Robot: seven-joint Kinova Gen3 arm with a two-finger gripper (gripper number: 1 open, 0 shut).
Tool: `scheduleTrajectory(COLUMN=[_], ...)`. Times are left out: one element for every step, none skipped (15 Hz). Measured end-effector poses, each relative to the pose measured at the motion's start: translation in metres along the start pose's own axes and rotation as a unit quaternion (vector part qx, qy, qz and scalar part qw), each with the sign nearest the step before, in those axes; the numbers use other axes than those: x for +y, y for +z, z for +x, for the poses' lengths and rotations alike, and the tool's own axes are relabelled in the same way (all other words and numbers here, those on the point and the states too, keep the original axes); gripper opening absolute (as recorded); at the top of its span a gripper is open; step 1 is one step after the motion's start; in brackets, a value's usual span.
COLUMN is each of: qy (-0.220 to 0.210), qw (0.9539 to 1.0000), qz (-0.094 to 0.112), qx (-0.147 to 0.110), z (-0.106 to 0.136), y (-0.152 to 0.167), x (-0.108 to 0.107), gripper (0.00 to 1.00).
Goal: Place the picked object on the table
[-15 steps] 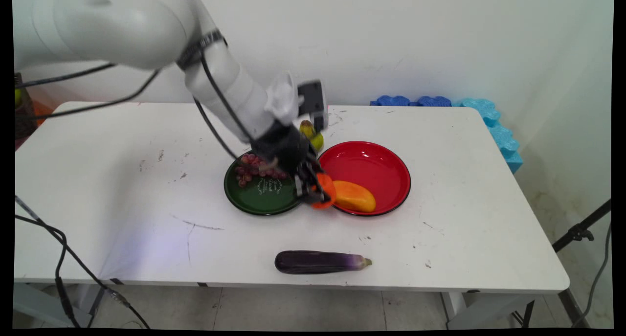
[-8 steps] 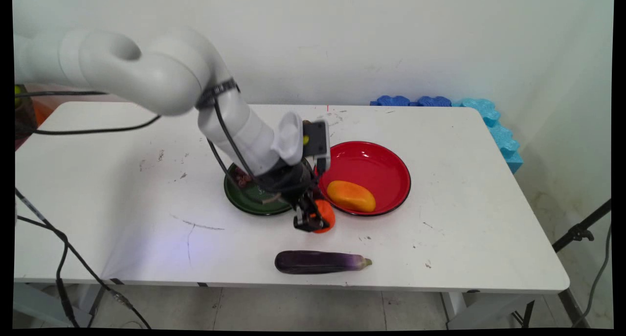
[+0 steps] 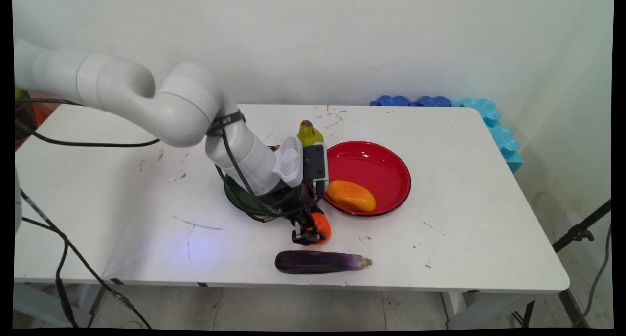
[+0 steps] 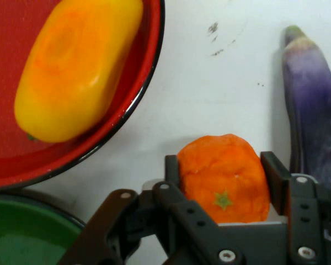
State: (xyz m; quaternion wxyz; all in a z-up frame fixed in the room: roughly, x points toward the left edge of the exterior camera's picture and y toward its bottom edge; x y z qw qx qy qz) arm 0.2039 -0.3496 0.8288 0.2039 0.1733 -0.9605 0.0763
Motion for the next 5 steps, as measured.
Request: scheduleTrajectory(qy=[-0.001,-0.001,-0.002,-0.004,-0.006], qw=[1.0000,1.0000,1.0000,1.0000,0.9999], qz=[0.001,0.003,0.005,0.007,0.008], qx=[0.000,0.000,0.001,0.003,0.006], z=[-0.0009,-0.0020,-0.0025,-0.0026,-0.0022], y=[0.0017,0.0042,0.0060,0.0074,0.0081], x=[0.0001,0.0003,0.0003,0.0005,0.0006], gripper=[0.00,1.00,1.00,1.00,1.00])
